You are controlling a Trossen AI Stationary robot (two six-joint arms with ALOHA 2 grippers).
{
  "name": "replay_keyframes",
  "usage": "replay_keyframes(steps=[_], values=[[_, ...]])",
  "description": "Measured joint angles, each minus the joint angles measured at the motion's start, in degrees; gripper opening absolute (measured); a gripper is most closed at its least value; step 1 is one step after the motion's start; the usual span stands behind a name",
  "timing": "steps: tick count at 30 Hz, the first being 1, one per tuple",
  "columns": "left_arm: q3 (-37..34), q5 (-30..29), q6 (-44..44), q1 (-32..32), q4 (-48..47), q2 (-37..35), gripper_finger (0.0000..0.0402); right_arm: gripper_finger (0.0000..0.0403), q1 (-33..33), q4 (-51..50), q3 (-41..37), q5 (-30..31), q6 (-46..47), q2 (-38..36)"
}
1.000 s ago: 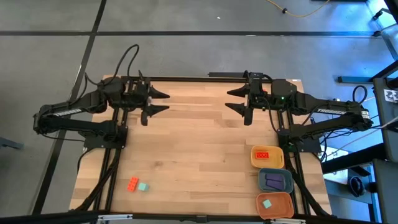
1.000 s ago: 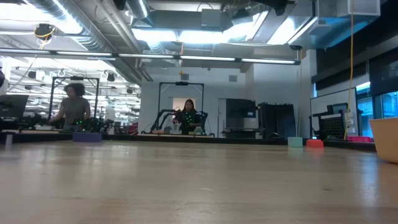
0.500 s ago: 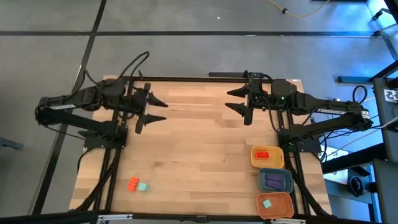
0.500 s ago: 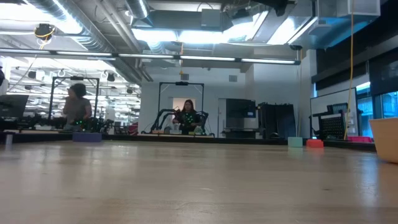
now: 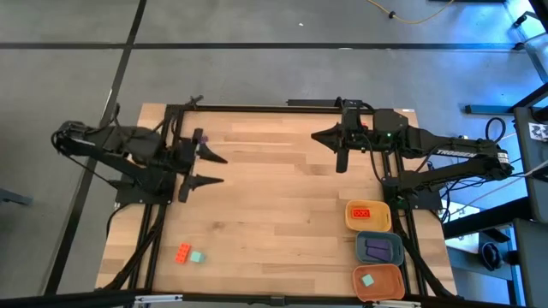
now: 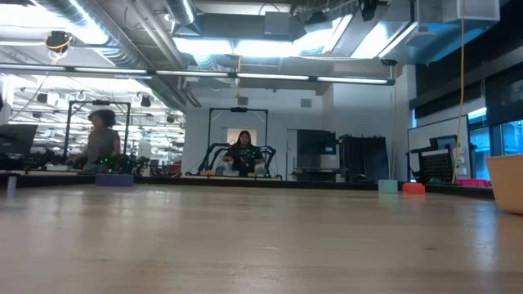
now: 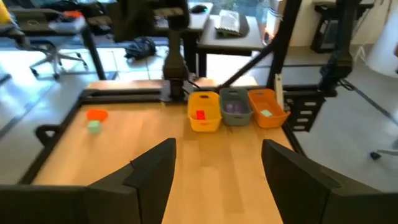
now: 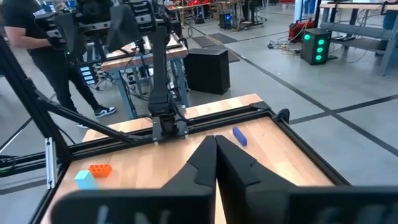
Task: Sort & place blocks by color
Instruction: Put the bottom light blue block into the orange bin
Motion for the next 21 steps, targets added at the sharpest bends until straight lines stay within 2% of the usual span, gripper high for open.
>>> replay_keyframes(steps=[6, 13, 17, 21], values=[[1.16, -3.05, -6.53, -7.55, -2.88, 3.11, 0.0230, 0.0002, 0.00, -0.11, 0.00, -1.00, 0.09, 0.00], [13.58, -3.17, -14.47, -17.76, -25.70, 15.91, 0.0230, 0.0001, 0.00, -0.35, -0.02, -1.35, -0.23, 0.00], [18.60, 0.68, -16.90, -23.79, -35.63, 23.67, 0.0230, 0.0001, 0.00, -0.53, -0.02, -1.37, -0.24, 0.00], [19.39, 6.56, -17.51, -28.67, -38.54, 29.29, 0.0230, 0.0001, 0.00, -0.56, -0.02, -1.39, -0.33, 0.00]])
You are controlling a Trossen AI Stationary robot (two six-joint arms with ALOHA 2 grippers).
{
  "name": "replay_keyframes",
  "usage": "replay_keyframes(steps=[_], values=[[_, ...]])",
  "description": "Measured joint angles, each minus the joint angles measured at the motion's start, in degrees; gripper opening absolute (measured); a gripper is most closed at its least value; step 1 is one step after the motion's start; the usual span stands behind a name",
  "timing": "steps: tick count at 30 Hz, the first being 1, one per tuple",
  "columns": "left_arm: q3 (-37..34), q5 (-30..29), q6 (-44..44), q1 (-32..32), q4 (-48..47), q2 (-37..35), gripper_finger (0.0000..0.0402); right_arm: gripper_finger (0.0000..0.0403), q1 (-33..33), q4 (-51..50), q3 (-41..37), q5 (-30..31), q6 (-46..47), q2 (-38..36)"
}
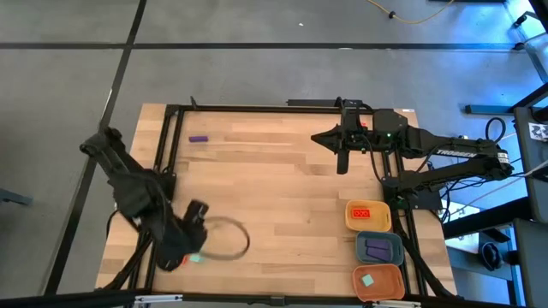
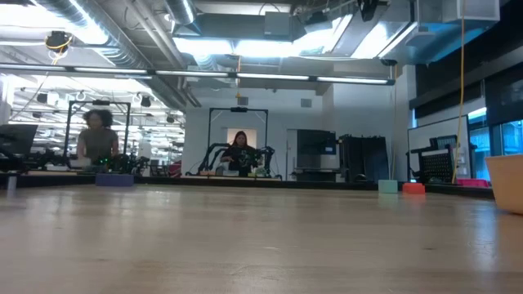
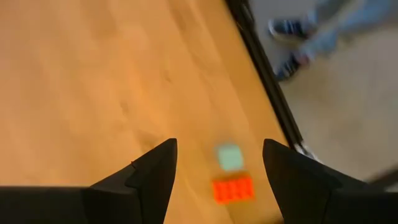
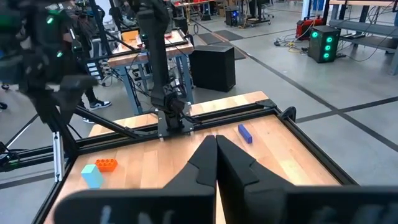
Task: Sort & place blocks by color
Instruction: Put the bottom light blue block into the orange bin
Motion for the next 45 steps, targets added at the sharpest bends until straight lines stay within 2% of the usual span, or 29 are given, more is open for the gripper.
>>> replay_keyframes(steps=[8, 11, 17, 26, 34, 45], values=[[-1.21, 0.17, -4.71, -3.74, 0.46, 4.53, 0.0230, 0.0000, 0.00, -0.42, 0.00, -0.02, -0.02, 0.00], [-4.67, 1.07, -6.50, -4.30, 1.78, 4.85, 0.0230, 0.0000, 0.00, -0.45, 0.00, -0.02, 0.08, 0.00], [-12.88, 5.57, -8.15, -4.67, 11.13, 4.84, 0.0230, 0.0000, 0.00, -1.12, 0.00, 0.00, 0.17, -0.01], [-23.83, 7.01, -12.89, -4.87, 21.08, 4.82, 0.0230, 0.0000, 0.00, -1.30, 0.00, 0.03, 0.20, -0.02], [-27.10, 6.44, -14.97, -5.18, 24.40, 4.82, 0.0230, 0.0000, 0.00, -1.30, 0.00, 0.05, 0.37, -0.02], [-27.36, -0.88, -16.46, -8.95, 24.57, 4.79, 0.0230, 0.0000, 0.00, -1.28, 0.00, 0.08, 0.26, -0.02]])
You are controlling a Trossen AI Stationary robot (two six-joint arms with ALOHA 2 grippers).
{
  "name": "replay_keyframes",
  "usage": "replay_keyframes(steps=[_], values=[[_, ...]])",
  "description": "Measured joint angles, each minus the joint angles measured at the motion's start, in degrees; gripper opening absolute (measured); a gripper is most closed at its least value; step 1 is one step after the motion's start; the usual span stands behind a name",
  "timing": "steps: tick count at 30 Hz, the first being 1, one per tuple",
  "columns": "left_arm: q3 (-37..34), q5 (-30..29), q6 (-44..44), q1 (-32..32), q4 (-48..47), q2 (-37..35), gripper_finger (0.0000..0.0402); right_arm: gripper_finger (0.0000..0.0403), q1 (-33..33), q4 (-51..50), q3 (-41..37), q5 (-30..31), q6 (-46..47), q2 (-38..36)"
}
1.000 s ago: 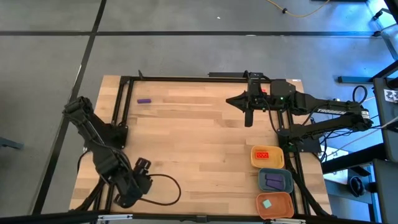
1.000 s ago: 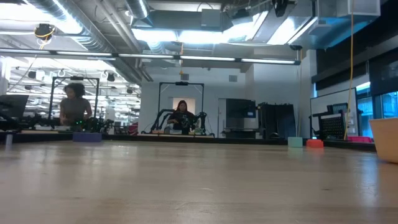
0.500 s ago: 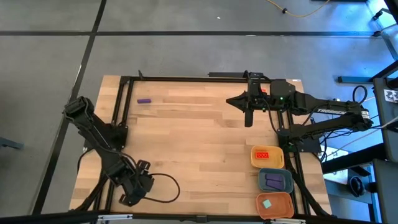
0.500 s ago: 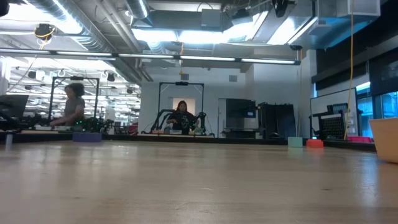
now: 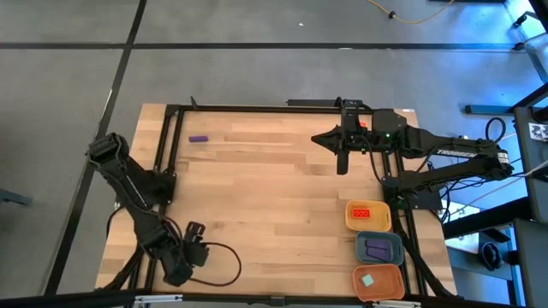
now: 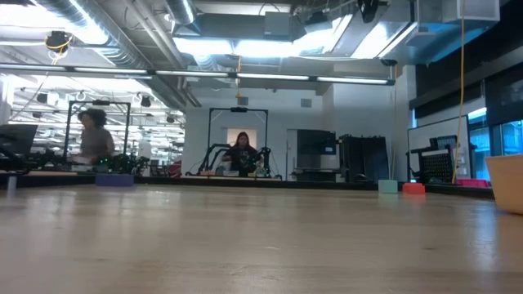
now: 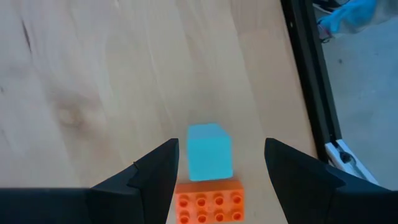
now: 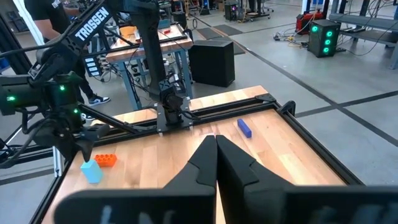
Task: Sort & place blocks by color
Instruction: Put the bottom light blue block into the orange bin
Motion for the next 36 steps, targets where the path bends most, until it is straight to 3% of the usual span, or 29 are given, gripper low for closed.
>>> replay_keyframes(steps=[36], values=[[0.00, 0.67, -1.44, -0.93, 0.15, 9.92, 0.0229, 0.0000, -0.02, 0.00, 0.00, 0.03, 0.15, 0.00]])
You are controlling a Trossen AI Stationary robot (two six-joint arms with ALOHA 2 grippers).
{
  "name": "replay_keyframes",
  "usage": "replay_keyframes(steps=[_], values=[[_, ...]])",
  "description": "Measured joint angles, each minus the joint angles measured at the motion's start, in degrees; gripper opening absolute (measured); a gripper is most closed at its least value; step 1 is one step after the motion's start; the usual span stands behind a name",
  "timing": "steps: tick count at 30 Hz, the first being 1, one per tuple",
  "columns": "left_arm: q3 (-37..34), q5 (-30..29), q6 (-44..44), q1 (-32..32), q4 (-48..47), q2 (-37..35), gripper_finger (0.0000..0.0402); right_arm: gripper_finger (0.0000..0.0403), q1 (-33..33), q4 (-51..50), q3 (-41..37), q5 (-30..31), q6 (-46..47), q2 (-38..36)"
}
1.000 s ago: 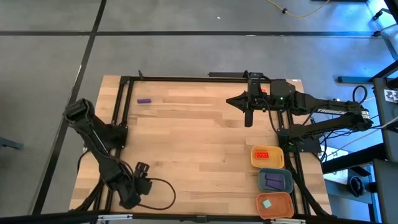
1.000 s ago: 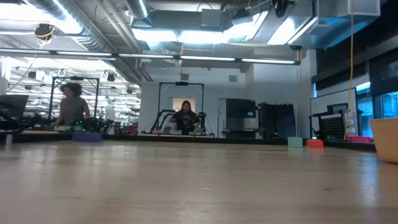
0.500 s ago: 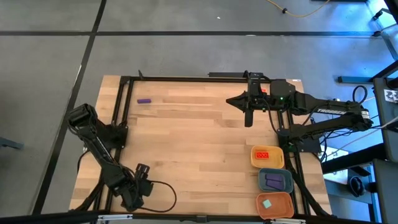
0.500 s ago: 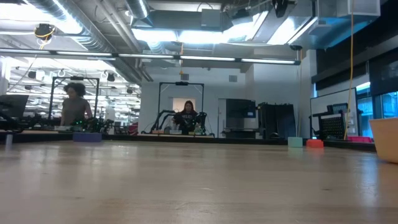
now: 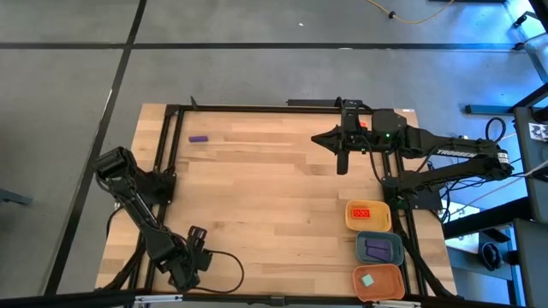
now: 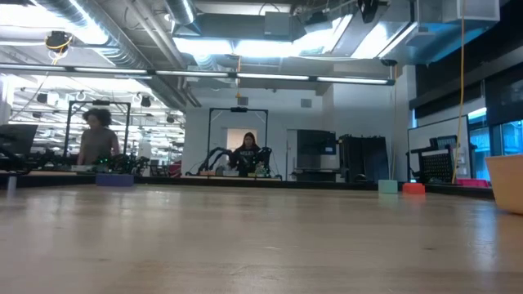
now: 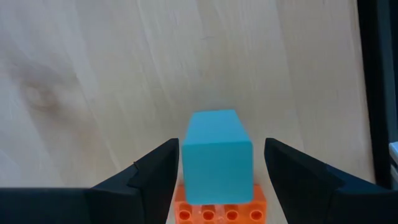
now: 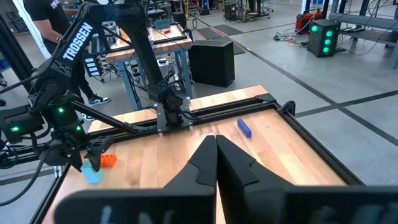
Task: Sort & place blocks by color
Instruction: Put the bottom light blue block into the orange bin
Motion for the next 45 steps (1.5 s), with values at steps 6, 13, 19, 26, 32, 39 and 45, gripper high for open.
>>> replay_keyframes(steps=[6, 13, 19, 26, 32, 39, 45], values=[[0.00, 0.07, 0.48, 0.00, 0.00, 0.00, 0.0202, 0.0000, 0.01, 0.00, 0.00, 0.00, 0.00, 0.00], [0.02, 0.58, 1.04, 0.02, 0.00, -0.02, 0.0124, 0.0000, 0.01, 0.00, 0.00, 0.00, 0.02, 0.00], [0.01, 1.46, 1.49, 0.39, -0.43, -0.45, 0.0124, 0.0000, 0.00, 0.00, 0.00, -0.02, 0.02, 0.00], [-0.02, -1.38, 5.31, 6.43, -4.82, -11.50, 0.0124, 0.0000, 0.01, 0.00, 0.00, -0.04, 0.01, 0.00], [-0.02, -7.11, 17.88, 19.31, -7.85, -26.08, 0.0124, 0.0000, 0.00, 0.00, 0.00, -0.04, -0.04, 0.00], [0.00, -10.01, 38.00, 42.90, -4.12, -39.74, 0.0124, 0.0000, 0.00, -0.02, 0.00, -0.02, 0.26, 0.00], [0.00, 2.04, 52.48, 64.82, 9.43, -43.04, 0.0124, 0.0000, 0.00, -0.02, 0.00, 0.01, 2.87, 0.00]])
